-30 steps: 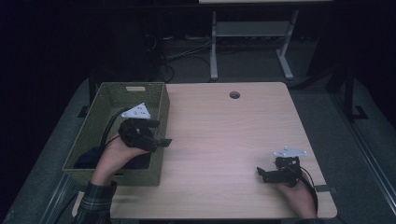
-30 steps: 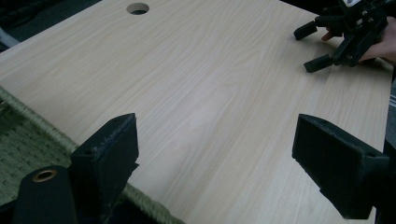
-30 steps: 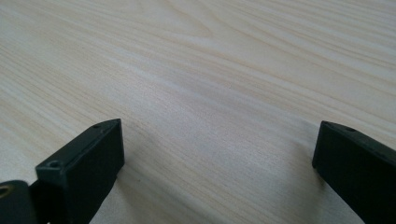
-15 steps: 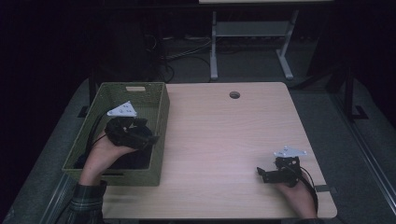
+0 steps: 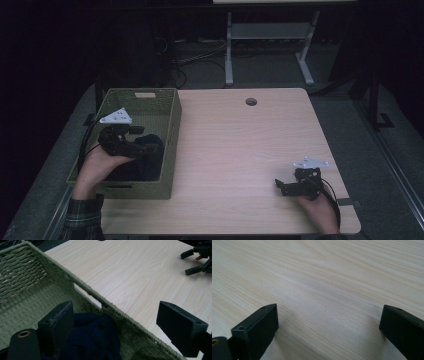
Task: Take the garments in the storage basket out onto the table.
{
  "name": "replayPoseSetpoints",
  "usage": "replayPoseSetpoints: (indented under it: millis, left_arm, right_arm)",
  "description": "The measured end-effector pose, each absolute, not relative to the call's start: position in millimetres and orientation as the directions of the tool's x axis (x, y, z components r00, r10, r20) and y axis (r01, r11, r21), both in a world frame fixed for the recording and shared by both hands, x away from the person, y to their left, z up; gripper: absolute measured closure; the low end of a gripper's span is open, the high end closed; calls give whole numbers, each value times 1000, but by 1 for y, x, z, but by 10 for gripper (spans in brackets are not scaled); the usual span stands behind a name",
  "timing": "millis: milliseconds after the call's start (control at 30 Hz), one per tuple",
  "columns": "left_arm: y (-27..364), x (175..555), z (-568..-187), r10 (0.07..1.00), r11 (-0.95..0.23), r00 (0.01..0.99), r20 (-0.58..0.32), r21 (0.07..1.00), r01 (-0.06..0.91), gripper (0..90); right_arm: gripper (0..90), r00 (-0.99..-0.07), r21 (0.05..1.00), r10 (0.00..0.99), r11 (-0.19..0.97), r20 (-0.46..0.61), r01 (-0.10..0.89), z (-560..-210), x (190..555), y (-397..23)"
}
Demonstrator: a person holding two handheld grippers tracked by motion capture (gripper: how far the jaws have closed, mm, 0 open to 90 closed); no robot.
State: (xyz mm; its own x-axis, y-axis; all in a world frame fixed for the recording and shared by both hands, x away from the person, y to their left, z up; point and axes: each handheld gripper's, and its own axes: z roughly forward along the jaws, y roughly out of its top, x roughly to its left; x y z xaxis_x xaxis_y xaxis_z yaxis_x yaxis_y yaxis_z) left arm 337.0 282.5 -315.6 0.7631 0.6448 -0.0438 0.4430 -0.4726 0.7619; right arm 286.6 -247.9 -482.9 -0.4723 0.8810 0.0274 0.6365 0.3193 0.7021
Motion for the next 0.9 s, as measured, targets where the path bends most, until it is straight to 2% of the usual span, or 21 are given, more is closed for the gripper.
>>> replayPoseSetpoints:
  millis: [900]
  left_arm:
    - [324,331,-326,717,-430,695,-60,746,508,131]
  right_arm:
    - [19,-470,701,882,318,27,638,-483,287,-248]
